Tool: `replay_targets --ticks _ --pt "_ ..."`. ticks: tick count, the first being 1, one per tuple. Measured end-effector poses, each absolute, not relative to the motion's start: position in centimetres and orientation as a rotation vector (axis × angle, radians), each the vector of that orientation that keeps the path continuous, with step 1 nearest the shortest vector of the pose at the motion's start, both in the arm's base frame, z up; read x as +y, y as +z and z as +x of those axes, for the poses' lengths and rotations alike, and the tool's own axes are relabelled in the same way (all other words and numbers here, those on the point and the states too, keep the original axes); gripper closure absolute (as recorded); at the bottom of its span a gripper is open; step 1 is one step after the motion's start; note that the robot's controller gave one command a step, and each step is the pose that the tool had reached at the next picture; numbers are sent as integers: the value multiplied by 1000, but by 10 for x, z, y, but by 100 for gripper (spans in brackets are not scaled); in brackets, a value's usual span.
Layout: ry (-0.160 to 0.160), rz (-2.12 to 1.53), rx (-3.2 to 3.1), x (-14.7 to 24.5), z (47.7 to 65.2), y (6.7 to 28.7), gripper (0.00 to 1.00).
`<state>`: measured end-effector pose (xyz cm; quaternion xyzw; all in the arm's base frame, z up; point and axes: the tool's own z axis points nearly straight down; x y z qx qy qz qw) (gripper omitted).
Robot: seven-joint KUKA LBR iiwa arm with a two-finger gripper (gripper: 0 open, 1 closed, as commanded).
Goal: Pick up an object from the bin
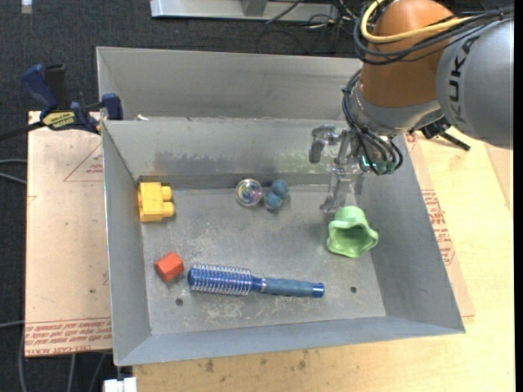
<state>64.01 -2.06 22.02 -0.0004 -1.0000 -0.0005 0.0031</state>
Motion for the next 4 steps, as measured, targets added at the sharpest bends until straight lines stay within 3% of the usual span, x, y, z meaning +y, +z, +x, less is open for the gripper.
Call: replay_targets --ticks 1,2,3,4 --pt "0 24 -3134 -96 602 103 0" --pt "-2 221 -3133 -126 583 70 0" --pt "-5 225 -3136 -124 585 71 100" --pt "5 394 -3127 -130 557 229 100"
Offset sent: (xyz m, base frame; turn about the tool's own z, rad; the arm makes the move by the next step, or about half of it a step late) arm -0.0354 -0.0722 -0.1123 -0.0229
